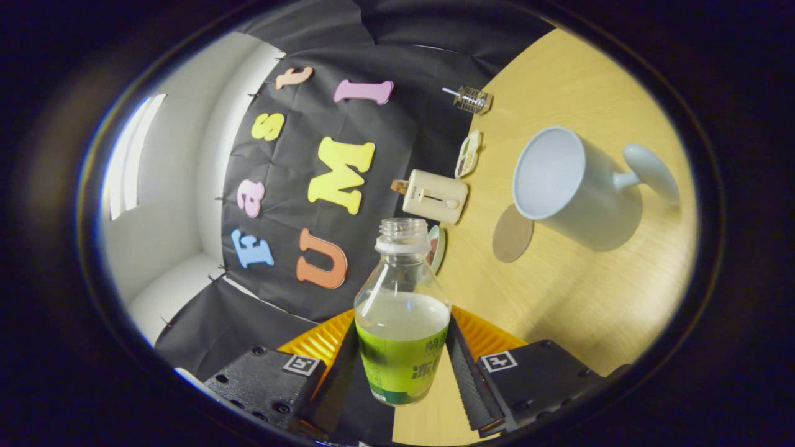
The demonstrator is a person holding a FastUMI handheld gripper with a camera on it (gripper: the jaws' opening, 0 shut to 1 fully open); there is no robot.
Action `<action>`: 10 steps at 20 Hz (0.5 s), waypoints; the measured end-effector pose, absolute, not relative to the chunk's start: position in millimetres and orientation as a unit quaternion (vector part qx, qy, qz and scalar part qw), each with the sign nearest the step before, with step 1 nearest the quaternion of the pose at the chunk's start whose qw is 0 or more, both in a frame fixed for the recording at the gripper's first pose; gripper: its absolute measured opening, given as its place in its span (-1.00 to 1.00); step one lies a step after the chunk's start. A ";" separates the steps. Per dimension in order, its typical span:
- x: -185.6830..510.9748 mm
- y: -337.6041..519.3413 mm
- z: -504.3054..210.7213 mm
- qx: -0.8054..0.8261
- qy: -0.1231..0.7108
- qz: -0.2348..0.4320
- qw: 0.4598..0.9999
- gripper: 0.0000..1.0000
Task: Take the bottle from table, then pour the juice into the cup, finally place the bottle on the coaster
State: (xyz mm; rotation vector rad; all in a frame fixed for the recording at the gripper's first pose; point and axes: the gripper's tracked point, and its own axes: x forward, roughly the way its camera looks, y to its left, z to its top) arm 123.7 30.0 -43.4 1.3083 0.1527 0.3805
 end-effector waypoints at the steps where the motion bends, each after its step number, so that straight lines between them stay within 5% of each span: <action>1: 123.4 27.5 -40.9 0.614 0.068 0.176 0.767 0.58; 10: 123.7 8.5 -39.8 0.689 0.071 0.163 0.703 0.58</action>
